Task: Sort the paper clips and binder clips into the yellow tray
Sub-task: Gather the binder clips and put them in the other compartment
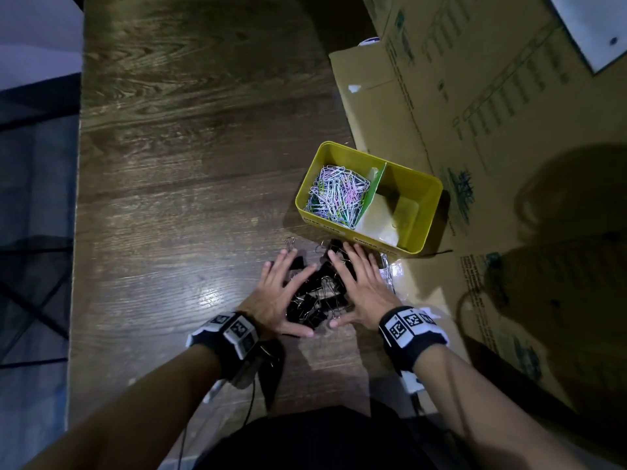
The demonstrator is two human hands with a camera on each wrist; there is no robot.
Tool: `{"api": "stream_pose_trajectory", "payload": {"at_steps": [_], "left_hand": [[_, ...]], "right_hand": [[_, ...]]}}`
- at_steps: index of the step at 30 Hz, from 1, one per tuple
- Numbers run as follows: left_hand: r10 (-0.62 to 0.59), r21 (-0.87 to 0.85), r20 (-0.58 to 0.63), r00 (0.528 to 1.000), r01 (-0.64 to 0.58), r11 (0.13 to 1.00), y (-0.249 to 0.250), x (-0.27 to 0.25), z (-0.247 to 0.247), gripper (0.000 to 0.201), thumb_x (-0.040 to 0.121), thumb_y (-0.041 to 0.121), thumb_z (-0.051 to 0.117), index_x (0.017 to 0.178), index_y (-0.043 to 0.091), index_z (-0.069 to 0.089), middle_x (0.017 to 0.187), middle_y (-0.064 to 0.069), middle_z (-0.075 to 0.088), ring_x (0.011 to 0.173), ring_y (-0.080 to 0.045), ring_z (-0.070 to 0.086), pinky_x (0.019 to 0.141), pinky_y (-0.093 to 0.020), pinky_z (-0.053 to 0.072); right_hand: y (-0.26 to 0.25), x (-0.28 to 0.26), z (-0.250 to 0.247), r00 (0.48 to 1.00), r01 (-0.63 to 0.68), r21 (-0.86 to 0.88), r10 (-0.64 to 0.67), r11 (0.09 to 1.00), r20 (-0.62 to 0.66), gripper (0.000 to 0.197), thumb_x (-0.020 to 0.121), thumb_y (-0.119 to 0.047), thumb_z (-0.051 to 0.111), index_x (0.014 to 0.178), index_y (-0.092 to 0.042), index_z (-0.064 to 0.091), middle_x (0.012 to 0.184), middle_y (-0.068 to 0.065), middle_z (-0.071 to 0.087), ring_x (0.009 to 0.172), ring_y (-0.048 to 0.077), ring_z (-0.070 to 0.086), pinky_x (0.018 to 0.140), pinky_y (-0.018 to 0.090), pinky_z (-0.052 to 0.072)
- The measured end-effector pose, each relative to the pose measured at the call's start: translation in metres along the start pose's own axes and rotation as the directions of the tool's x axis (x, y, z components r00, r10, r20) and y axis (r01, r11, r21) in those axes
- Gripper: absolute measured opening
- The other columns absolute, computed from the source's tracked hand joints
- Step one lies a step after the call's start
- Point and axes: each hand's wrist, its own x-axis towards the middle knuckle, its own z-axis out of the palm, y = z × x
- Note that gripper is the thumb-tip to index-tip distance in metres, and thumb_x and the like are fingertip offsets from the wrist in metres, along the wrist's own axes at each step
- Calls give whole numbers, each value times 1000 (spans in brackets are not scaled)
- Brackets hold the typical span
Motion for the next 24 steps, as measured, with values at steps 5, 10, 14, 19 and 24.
{"api": "stream_pose_trajectory", "payload": {"at_steps": [5,10,14,19,24], "left_hand": [[64,50,139,988,-71,996,-30,-51,-11,130,40,89,51,141,44,-18,153,-12,-11,141,-29,-15,106,-54,-13],[13,223,206,978,-60,973,-39,-54,5,120,55,86,46,145,33,-12,154,-14,-18,142,-30,-12,108,-67,13],[-128,222,56,990,113,968,-18,-26,-10,113,53,95,19,139,37,-26,152,-22,10,139,-38,4,102,-68,26],[-213,125,89,973,201,972,-10,-24,-14,118,41,95,28,125,49,-40,153,-11,-16,142,-31,-14,113,-60,3],[-92,134,-94,991,104,986,2,-36,-15,95,64,90,29,137,30,29,123,-16,49,100,-28,54,80,-43,47]], "right_hand": [[2,-10,6,1000,-10,119,11,993,-9,150,49,-60,82,132,-40,-42,152,-1,-32,139,21,-30,116,48,-9],[16,-16,1,1000,-8,121,6,993,13,152,48,-52,87,133,-42,-39,151,-10,-32,137,14,-30,112,43,-6],[14,-15,1,999,-23,69,25,997,-29,145,50,-61,80,141,-35,-29,158,-3,-18,143,18,-20,118,45,0],[6,-23,0,976,-142,98,156,985,-155,132,58,-66,73,146,-34,-20,156,6,4,142,25,11,116,41,15],[-8,-29,6,945,-197,219,245,956,-217,114,68,-50,76,151,-32,-1,139,8,31,122,23,38,98,34,37]]}}
